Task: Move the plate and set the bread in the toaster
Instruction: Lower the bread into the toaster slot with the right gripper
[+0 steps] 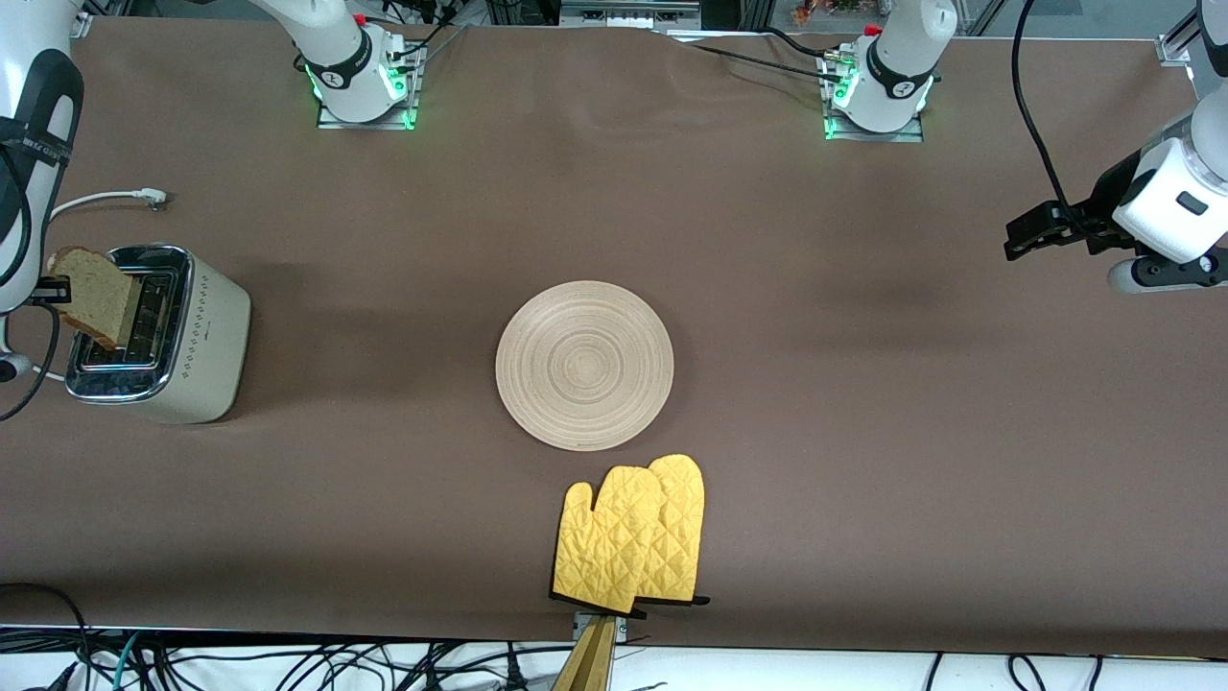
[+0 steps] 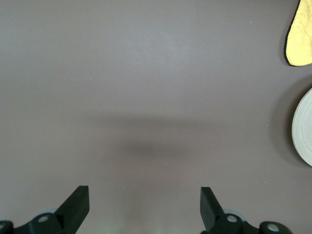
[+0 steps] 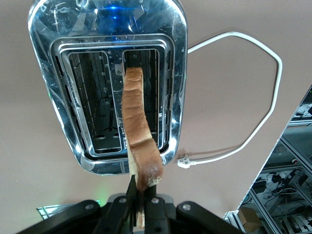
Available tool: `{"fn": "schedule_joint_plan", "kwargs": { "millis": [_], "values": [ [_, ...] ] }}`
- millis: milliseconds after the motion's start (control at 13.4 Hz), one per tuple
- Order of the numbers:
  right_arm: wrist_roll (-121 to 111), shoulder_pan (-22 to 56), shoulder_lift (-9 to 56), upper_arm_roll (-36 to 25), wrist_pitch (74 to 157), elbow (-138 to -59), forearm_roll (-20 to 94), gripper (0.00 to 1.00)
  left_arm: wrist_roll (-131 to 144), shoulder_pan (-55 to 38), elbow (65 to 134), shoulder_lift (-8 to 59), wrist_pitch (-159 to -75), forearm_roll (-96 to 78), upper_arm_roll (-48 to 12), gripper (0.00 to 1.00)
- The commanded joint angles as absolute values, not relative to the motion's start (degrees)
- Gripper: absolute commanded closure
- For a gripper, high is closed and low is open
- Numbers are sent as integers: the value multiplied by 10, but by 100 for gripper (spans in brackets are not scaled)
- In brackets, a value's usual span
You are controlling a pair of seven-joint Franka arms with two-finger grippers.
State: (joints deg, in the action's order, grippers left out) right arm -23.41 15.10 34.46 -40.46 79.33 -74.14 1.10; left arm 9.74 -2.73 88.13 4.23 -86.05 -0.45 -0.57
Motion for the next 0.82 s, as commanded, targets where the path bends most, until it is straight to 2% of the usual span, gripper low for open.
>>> {"fn": "schedule_joint_plan", "kwargs": {
  "millis": [0, 223, 521, 745],
  "values": [
    [-242, 149, 330, -403, 773, -749, 14, 100, 101, -21, 870, 47, -853, -18, -8, 0],
    [-244, 141, 334, -402, 785, -749, 18, 100, 101, -21, 869, 47, -853, -21, -8, 0],
    [-244, 126, 356, -401, 855, -749, 35, 100, 101, -21, 869, 47, -853, -21, -8, 0],
    [-243, 127, 365, -400, 873, -749, 58, 100, 101, -21, 869, 47, -853, -21, -8, 0]
  ]
}}
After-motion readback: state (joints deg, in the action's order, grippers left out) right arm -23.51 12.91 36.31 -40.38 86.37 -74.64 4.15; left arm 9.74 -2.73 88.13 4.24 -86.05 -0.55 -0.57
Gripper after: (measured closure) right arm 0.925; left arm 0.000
